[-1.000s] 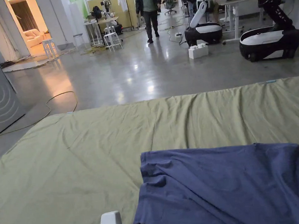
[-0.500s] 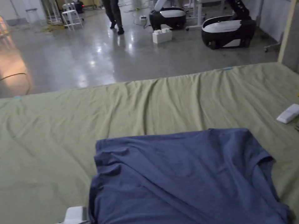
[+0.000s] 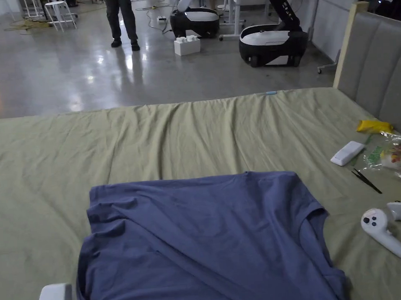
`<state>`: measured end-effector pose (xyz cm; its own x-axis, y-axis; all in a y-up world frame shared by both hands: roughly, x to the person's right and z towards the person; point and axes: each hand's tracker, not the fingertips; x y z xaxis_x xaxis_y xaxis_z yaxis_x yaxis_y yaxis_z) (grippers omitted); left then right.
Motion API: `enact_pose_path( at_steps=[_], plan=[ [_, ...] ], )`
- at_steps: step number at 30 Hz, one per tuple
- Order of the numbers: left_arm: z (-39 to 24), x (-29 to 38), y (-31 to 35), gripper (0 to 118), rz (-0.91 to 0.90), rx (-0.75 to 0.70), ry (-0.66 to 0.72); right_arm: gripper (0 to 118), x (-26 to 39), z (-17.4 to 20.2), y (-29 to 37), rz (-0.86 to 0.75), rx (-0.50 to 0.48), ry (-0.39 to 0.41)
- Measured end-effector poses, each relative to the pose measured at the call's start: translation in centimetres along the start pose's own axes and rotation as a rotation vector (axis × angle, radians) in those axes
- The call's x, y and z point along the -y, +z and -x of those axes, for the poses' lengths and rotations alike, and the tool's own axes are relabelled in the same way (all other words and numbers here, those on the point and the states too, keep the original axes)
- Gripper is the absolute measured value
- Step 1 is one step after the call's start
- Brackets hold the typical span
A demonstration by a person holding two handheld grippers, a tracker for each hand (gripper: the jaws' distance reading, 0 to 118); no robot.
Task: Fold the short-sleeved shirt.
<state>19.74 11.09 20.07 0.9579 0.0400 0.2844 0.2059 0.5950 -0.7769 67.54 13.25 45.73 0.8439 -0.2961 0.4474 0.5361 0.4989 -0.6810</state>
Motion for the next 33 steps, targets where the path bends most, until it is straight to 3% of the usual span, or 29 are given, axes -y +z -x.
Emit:
enact_pose_path(
  at_steps=[6, 18, 22, 25, 28, 33],
  plan=[
    [2.8, 0.0, 6.4, 5, -0.161, 0.083, 0.222, 3, -0.3, -0.4, 4.4, -0.196, 0.011, 0.021],
    [4.6, 6.2, 16.4, 5, -0.25, 0.178, 0.297, 3, -1.2, -0.5, 9.3, -0.262, 0.028, 0.108],
    [5.1, 3.5, 15.3, 5, -0.284, 0.308, 0.413, 3, -5.0, 0.2, 8.2, -0.291, -0.022, 0.099],
    [4.7, -0.5, 13.0, 5, -0.305, 0.282, 0.399, 3, -9.7, 1.6, 6.2, -0.314, -0.059, 0.083],
    [5.0, -5.2, 9.3, 5, -0.306, 0.272, 0.429, 3, -14.4, 3.2, 3.8, -0.307, -0.091, 0.008],
    [4.8, -10.4, 3.0, 5, -0.248, 0.155, 0.427, 3, -20.0, 3.7, -3.0, -0.246, -0.011, -0.039]
  ],
)
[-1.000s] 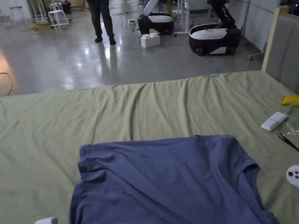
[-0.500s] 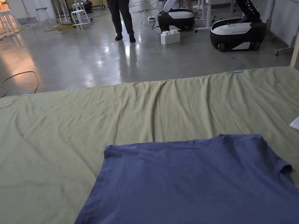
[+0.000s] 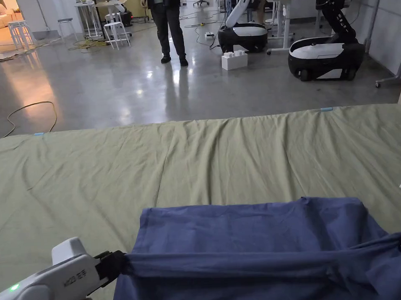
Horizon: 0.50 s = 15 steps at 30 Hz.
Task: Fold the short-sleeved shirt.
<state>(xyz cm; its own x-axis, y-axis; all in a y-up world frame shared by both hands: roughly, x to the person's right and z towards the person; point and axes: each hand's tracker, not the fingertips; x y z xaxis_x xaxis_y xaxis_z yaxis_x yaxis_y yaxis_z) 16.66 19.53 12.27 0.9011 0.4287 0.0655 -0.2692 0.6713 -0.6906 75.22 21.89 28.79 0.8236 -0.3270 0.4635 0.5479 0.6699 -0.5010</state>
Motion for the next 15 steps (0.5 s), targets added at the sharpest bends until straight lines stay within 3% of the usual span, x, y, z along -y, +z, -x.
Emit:
enact_pose_path(
  at_steps=[4, 5, 7, 8, 10, 15],
  plan=[
    [0.5, 0.0, -4.9, 10, 0.053, -0.061, 0.02, 5, 0.4, 0.3, -4.9, 0.049, 0.019, 0.007],
    [0.5, 0.2, -5.9, 28, 0.061, -0.078, 0.018, 21, 0.8, 0.5, -5.8, 0.052, 0.019, 0.017],
    [0.4, 0.6, -6.6, 72, 0.064, -0.107, -0.016, 75, 1.3, 0.5, -7.0, 0.062, 0.049, 0.059],
    [0.4, 0.9, -6.5, 87, 0.068, -0.104, -0.053, 86, 1.5, 0.6, -6.9, 0.079, 0.058, 0.079],
    [-0.1, 0.8, -4.5, 87, 0.011, -0.089, -0.104, 79, 1.8, 0.7, -5.7, 0.022, 0.067, 0.113],
    [-2.8, -0.3, 7.3, 87, -0.248, 0.03, -0.251, 80, 0.5, 1.5, 3.8, -0.2, -0.045, 0.199]
  ],
)
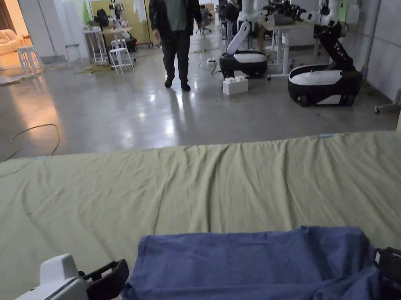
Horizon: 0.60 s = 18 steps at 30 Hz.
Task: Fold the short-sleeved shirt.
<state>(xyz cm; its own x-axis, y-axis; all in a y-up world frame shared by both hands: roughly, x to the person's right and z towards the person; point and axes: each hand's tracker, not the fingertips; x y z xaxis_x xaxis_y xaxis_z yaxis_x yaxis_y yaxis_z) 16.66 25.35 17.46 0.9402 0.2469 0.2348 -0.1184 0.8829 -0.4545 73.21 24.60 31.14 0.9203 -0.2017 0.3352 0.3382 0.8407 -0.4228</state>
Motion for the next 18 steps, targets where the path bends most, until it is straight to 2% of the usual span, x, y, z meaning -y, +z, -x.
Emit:
enact_pose_path(
  at_steps=[6, 9, 10, 12, 13, 14, 15, 16, 17, 18],
  plan=[
    [-5.1, -3.1, 16.6, 87, -0.285, 0.054, -0.25, 80, -0.7, 2.6, 14.7, -0.352, -0.087, 0.123],
    [-7.3, -2.4, 23.0, 84, -0.404, 0.061, -0.317, 80, 0.6, 4.8, 20.6, -0.417, -0.138, 0.191],
    [-8.0, -1.9, 24.7, 81, -0.44, 0.032, -0.337, 79, 1.1, 5.3, 22.2, -0.442, -0.139, 0.207],
    [-9.1, -0.7, 27.5, 64, -0.49, -0.034, -0.359, 72, 2.4, 6.8, 25.3, -0.507, -0.152, 0.272],
    [-9.0, -0.1, 28.0, 64, -0.472, -0.019, -0.362, 72, 3.2, 7.1, 26.2, -0.488, -0.153, 0.251],
    [-9.2, 0.5, 29.1, 58, -0.462, -0.022, -0.354, 69, 4.0, 7.5, 27.3, -0.517, -0.149, 0.272],
    [-9.4, 1.1, 29.8, 44, -0.444, -0.026, -0.346, 63, 4.5, 8.2, 28.4, -0.546, -0.133, 0.304],
    [-9.5, 1.6, 30.6, 18, -0.431, -0.025, -0.343, 52, 5.2, 8.6, 29.0, -0.542, -0.123, 0.31],
    [-9.1, 2.3, 30.8, 6, -0.423, -0.021, -0.337, 31, 5.9, 9.0, 29.4, -0.537, -0.11, 0.327],
    [-9.1, 2.8, 31.5, 6, -0.419, -0.022, -0.335, 13, 6.6, 9.3, 29.6, -0.519, -0.092, 0.327]
  ],
)
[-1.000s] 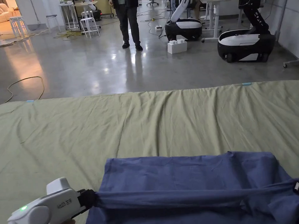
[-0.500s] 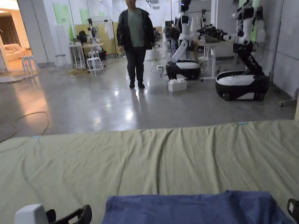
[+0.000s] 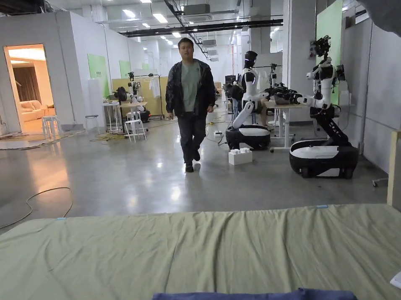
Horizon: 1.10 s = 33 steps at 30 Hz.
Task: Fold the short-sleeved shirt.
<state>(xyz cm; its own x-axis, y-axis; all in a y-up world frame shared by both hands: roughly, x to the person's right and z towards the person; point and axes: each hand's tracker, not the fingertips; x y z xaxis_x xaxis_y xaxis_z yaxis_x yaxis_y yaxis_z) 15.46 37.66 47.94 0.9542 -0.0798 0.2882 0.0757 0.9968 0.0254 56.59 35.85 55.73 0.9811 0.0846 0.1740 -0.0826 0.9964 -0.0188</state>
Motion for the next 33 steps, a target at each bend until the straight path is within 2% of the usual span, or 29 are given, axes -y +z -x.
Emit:
enact_pose_path(
  at_steps=[1, 2, 3, 4, 5, 6, 14, 18, 21, 22, 24, 25, 26, 27, 28, 29, 33],
  plan=[
    [0.0, 0.1, 0.7, 0, 0.018, 0.041, 0.02, 1, 0.3, 0.4, 0.4, 0.013, 0.027, 0.025],
    [-0.2, 0.3, 1.3, 0, 0.014, 0.06, 0.018, 1, 0.5, 0.5, 0.6, 0.017, 0.0, 0.022],
    [-0.5, 0.3, 1.5, 0, 0.004, 0.056, 0.014, 1, 1.0, 0.7, 0.7, 0.062, -0.032, -0.007],
    [-0.7, 0.2, 1.6, 0, 0.013, 0.072, 0.01, 0, 1.2, 1.0, 0.8, 0.056, -0.014, -0.017],
    [-0.9, 0.2, 1.5, 0, 0.024, 0.067, 0.001, 0, 1.1, 1.2, 1.0, 0.02, -0.018, 0.006],
    [-1.1, 0.3, 1.4, 0, 0.019, 0.061, -0.002, 0, 1.1, 1.1, 0.8, 0.049, -0.033, -0.02],
    [-1.1, 0.6, -0.1, 0, 0.049, 0.096, 0.036, 0, 1.2, 1.2, 0.3, 0.06, -0.03, -0.042],
    [-0.2, 3.1, -3.4, 0, 0.169, 0.137, 0.107, 0, 2.3, 0.7, 0.3, 0.092, -0.033, -0.098],
    [0.7, 6.3, -8.4, 0, 0.315, 0.13, 0.195, 0, 3.7, 0.3, 0.0, 0.126, -0.029, -0.131],
    [1.2, 7.6, -10.3, 2, 0.374, 0.149, 0.225, 0, 4.2, -0.1, 0.0, 0.141, -0.025, -0.133],
    [1.4, 10.1, -14.7, 33, 0.445, 0.134, 0.212, 0, 5.2, -0.5, -0.4, 0.167, -0.018, -0.136],
    [1.2, 11.4, -16.8, 33, 0.475, 0.105, 0.161, 0, 5.7, -0.8, -0.6, 0.189, -0.019, -0.143],
    [1.3, 12.9, -19.1, 38, 0.511, 0.11, 0.151, 0, 6.1, -1.0, -0.7, 0.215, -0.018, -0.153],
    [1.6, 14.4, -21.3, 46, 0.562, 0.133, 0.189, 0, 7.0, -1.3, -0.8, 0.283, -0.005, -0.204],
    [2.1, 15.9, -23.4, 54, 0.59, 0.151, 0.22, 0, 7.1, -1.5, -1.0, 0.258, -0.002, -0.177],
    [2.6, 17.5, -25.6, 57, 0.63, 0.135, 0.282, 0, 7.6, -1.8, -1.2, 0.271, 0.002, -0.182],
    [3.0, 22.7, -31.7, 59, 0.774, -0.042, 0.178, 0, 9.0, -3.1, -1.2, 0.345, 0.031, -0.213]
  ],
)
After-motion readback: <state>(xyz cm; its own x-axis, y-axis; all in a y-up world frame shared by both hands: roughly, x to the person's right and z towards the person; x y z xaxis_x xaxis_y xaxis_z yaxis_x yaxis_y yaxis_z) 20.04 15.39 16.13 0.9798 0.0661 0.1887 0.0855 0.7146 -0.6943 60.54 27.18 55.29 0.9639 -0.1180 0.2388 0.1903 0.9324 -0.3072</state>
